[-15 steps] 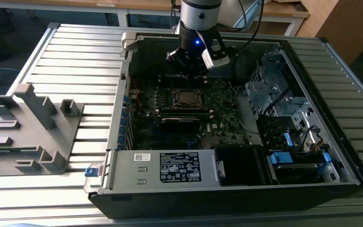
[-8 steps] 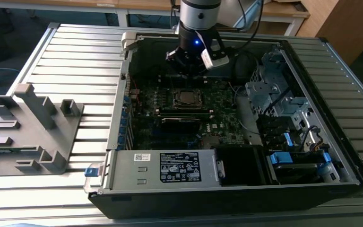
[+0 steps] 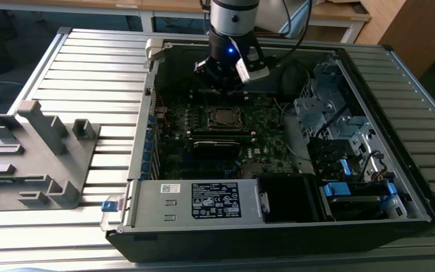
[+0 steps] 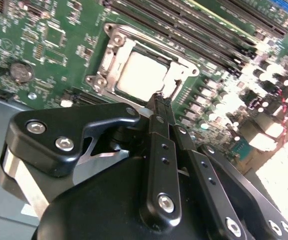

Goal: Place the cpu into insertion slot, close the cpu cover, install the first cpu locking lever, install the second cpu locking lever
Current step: 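Install the first cpu locking lever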

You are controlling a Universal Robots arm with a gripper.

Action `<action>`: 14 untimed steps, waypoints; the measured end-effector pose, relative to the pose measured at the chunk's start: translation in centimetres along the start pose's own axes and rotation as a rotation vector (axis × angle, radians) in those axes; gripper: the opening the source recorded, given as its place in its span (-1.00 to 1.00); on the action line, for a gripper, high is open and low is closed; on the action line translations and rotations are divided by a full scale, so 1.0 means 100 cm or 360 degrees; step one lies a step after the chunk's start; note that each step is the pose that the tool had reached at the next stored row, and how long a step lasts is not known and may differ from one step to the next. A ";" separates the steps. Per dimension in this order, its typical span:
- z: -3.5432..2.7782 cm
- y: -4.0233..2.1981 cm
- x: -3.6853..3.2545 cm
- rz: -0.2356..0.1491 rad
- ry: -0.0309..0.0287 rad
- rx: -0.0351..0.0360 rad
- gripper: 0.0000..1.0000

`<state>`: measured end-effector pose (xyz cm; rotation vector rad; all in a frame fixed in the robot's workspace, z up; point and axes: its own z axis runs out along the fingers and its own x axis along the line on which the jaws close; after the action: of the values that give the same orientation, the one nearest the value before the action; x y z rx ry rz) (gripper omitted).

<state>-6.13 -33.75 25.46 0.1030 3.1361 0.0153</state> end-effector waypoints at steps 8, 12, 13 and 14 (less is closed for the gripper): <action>0.0001 -0.0012 0.0189 0.0000 -0.00001 0.0000 -0.80; 0.0001 -0.0018 0.0284 0.0000 0.00000 0.0000 -0.80; 0.0001 -0.0020 0.0304 0.0000 0.00000 0.0000 -0.80; 0.0001 -0.0021 0.0321 0.0000 -0.00001 0.0000 -0.80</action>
<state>-9.35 -33.75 25.43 0.1030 3.1361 0.0154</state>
